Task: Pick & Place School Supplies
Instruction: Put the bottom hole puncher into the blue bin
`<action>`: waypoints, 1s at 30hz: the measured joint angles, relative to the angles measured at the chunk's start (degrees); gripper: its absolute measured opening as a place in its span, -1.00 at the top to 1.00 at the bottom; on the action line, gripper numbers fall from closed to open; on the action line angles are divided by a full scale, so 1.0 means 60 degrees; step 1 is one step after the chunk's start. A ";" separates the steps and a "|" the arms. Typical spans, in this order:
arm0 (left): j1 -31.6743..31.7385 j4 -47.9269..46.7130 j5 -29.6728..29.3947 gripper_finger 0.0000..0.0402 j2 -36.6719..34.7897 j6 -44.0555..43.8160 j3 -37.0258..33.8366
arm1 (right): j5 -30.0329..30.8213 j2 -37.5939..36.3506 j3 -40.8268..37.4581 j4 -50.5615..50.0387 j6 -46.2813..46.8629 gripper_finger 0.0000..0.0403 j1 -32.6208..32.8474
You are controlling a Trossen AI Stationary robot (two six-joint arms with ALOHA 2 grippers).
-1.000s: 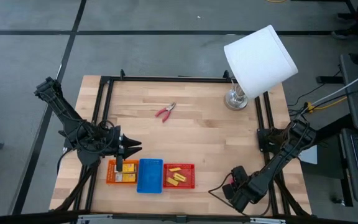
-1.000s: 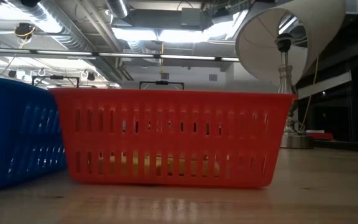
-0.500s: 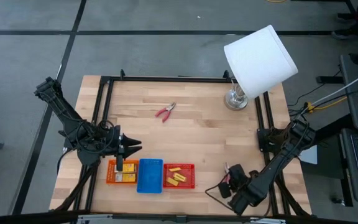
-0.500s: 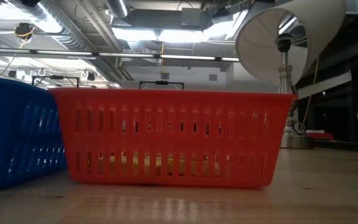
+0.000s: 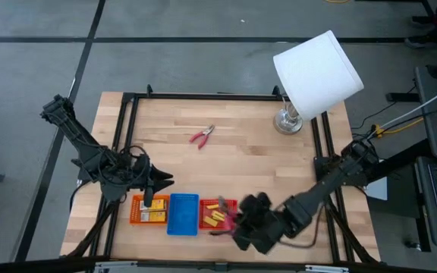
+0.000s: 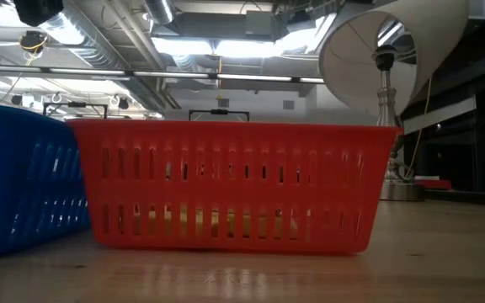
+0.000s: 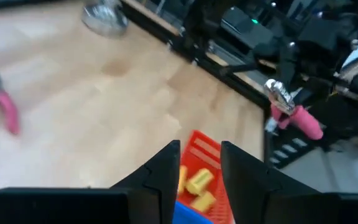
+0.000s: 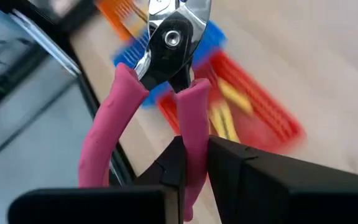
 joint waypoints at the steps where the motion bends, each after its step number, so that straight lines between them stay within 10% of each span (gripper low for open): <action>1: 0.0086 0.0138 0.0193 0.43 0.0000 -0.0170 0.0000 | 0.0002 0.0000 0.0002 0.0453 -0.0530 0.78 -0.0161; 15: 0.0793 0.4878 0.1565 -0.12 0.0677 0.0090 0.0018 | 0.0504 0.0004 0.0097 0.3371 -0.4220 0.78 -0.1451; 30: 0.2559 0.7898 0.3525 -0.16 0.2120 0.0864 0.0007 | 0.0390 0.0004 0.0100 0.4215 -0.4974 0.78 -0.1672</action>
